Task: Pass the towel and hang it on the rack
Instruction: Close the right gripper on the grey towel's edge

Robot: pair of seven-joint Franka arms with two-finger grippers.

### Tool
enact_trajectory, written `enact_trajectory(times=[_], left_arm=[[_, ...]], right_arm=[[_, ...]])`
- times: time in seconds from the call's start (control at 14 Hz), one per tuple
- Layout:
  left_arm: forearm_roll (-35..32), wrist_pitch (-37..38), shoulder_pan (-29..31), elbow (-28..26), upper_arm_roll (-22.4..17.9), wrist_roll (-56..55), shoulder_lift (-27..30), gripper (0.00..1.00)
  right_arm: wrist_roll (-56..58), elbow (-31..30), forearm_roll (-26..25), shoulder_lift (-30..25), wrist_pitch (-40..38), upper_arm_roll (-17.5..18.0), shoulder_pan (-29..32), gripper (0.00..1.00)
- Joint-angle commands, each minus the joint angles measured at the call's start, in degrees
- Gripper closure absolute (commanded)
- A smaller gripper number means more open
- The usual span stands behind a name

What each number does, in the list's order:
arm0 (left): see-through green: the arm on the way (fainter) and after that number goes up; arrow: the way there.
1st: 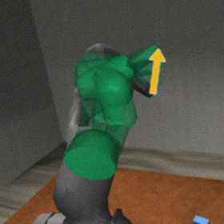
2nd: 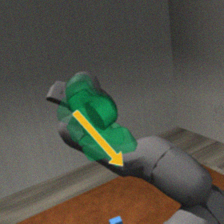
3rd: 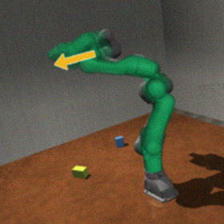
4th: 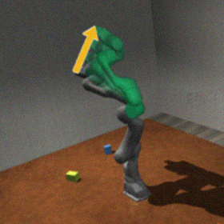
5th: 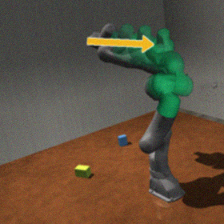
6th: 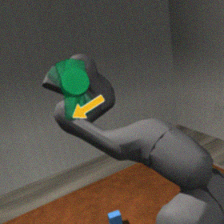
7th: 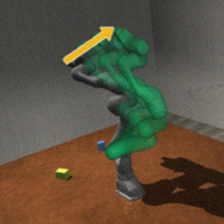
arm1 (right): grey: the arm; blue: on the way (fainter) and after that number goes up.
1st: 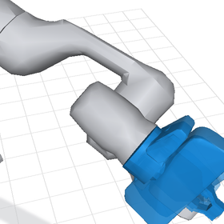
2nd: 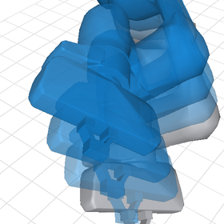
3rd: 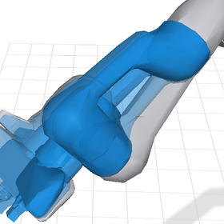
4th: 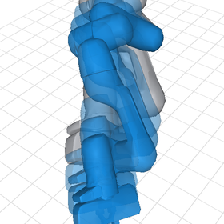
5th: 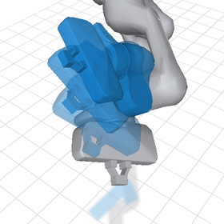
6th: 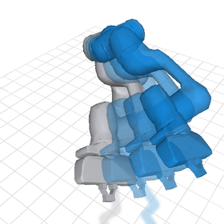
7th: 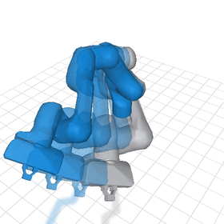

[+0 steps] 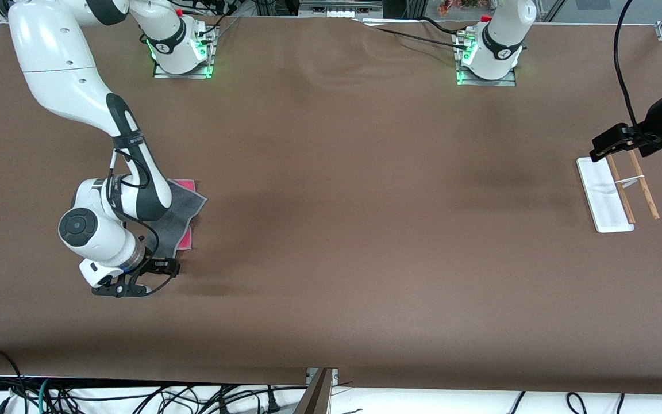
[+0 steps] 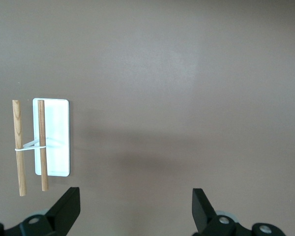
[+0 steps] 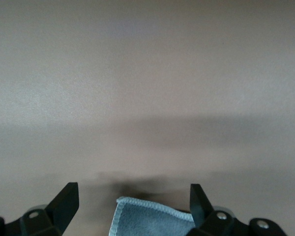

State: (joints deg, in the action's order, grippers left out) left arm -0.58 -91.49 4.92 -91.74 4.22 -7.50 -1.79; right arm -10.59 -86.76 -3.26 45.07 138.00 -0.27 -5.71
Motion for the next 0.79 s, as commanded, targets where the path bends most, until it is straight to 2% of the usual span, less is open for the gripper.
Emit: enact_trajectory(times=[0.0,0.57,0.64,0.71], left_arm=[[-1.44,-0.44,0.44,-0.72,0.53,0.74,1.00,0.00],[-1.35,-0.44,0.36,-0.72,0.53,0.74,1.00,0.00],[-1.35,-0.44,0.44,-0.72,0.53,0.74,1.09,0.00],[-1.35,-0.44,0.44,-0.72,0.53,0.74,1.00,0.00]], right_arm=[[-3.65,-1.04,-1.14,-0.51,-0.54,-0.08,-1.75,0.00],[-3.74,-2.10,-1.14,0.46,-1.24,-0.08,-1.93,0.01],[-3.74,-2.01,-1.05,0.37,-2.03,-0.08,-1.93,0.02],[-3.74,-2.01,-1.05,0.28,-2.12,-0.08,-1.85,0.10]])
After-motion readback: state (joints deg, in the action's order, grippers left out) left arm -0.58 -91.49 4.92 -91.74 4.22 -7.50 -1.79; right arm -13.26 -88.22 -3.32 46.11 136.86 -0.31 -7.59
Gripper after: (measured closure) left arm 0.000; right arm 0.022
